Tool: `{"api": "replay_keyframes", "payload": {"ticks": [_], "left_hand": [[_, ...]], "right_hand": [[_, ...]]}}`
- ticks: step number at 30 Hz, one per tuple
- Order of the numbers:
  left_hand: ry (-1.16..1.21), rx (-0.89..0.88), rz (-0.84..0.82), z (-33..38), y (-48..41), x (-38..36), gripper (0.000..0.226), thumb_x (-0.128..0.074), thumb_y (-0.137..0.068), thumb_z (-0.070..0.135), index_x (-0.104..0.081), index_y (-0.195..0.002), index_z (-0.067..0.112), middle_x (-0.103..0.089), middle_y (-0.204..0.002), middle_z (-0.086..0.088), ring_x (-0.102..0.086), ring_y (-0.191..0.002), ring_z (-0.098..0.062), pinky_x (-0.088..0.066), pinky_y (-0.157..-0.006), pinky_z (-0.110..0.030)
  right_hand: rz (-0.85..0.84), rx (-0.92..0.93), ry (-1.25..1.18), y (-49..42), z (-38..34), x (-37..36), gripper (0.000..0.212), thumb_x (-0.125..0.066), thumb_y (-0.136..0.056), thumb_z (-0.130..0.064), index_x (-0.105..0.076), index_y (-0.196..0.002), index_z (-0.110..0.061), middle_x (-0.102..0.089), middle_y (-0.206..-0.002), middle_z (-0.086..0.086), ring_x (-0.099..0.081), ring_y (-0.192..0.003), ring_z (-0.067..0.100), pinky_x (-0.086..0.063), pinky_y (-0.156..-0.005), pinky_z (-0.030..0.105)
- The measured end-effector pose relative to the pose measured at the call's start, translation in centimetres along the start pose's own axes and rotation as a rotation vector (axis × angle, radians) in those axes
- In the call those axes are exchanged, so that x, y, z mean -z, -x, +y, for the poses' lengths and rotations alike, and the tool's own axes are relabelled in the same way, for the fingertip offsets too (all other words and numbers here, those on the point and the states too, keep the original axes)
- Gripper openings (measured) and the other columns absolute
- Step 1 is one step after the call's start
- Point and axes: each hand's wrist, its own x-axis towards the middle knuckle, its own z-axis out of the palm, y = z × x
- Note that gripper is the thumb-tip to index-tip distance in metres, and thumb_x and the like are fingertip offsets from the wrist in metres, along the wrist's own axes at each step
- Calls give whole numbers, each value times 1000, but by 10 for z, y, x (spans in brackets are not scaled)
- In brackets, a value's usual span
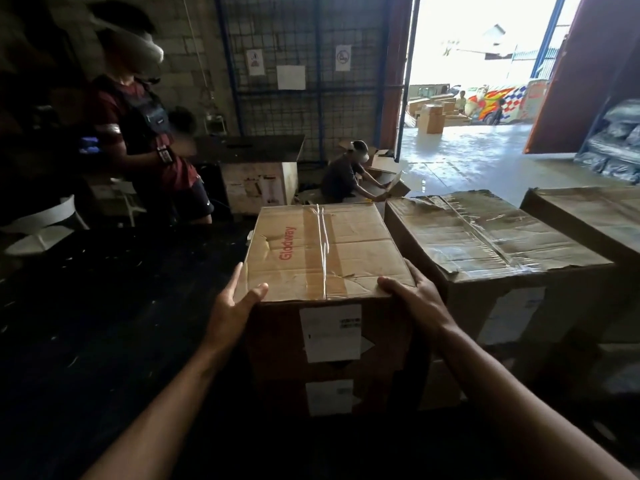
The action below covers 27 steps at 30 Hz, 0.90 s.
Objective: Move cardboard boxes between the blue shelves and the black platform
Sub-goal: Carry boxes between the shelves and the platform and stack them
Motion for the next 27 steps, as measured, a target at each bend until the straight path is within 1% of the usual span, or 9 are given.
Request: {"api": "replay_keyframes", "payload": {"ticks": [1,3,5,8,11,13,19,22,27], "left_hand": [[35,-5,5,-4,0,-1,95,-72,-73,56,-25,-153,35,-57,-136,1,-64,-109,-11,-52,-95,-37],[106,-12,13,-11,-1,-1,97,-73,-67,56,-28,-152,39,-61,-129,6,-67,-108,-14,-55,-91,-37],[150,-24,22,-17,-5,-1,97,-74,-64,57,-30,-150,42,-64,-124,8,-67,-109,-13,-56,-87,-36],[186,-33,21,-26,-10,-1,95,-74,-63,57,-33,-148,45,-66,-124,10,-67,-110,-12,-55,-88,-36],[188,-58,46,-27,-13,-3,94,-75,-67,53,-32,-150,42,-65,-125,11,-66,-110,-8,-56,-87,-32],[191,-77,77,-31,-16,-4,88,-79,-75,41,-33,-151,36,-66,-124,8,-67,-108,-8,-58,-86,-28],[237,-48,57,-24,-17,-3,76,-69,-87,22,-31,-152,34,-65,-122,2,-71,-99,-11,-59,-77,-26],[244,-57,40,-20,-9,10,76,-69,-88,24,-29,-152,36,-61,-131,1,-66,-108,-13,-57,-87,-33],[274,-173,107,9,29,39,73,-68,-88,24,-33,-150,39,-53,-127,16,-56,-118,-13,-49,-96,-38]], "right_hand": [[11,6,-12,-1,1,-1,35,-74,-84,-29,-58,-112,-44,-68,-107,-8,-69,-93,8,-57,-77,23],[18,-10,-25,-3,4,-1,56,-73,-84,-29,-47,-132,-45,-62,-109,-14,-68,-96,8,-56,-76,20],[35,-29,-34,-4,5,-1,76,-75,-81,-32,-34,-144,-44,-57,-113,-15,-66,-102,12,-57,-85,29],[69,-56,-11,-11,6,-4,87,-76,-72,-38,-33,-148,-41,-54,-119,-12,-65,-108,20,-56,-92,41],[97,-46,4,-11,3,-5,86,-75,-70,-39,-36,-146,-44,-54,-119,-10,-65,-105,20,-57,-89,40],[121,-38,4,-13,6,-6,85,-75,-69,-39,-38,-145,-43,-55,-119,-12,-65,-106,18,-57,-89,38],[166,-25,71,-13,2,-13,83,-80,-74,-36,-40,-147,-36,-51,-134,-4,-62,-110,14,-53,-97,36],[150,1,69,1,-12,-26,77,-75,-82,-27,-36,-149,-34,-48,-132,-4,-61,-105,10,-53,-95,33],[195,144,78,58,-48,-41,77,-77,-81,-27,-39,-147,-36,-59,-123,-8,-65,-102,12,-56,-89,29]]}}
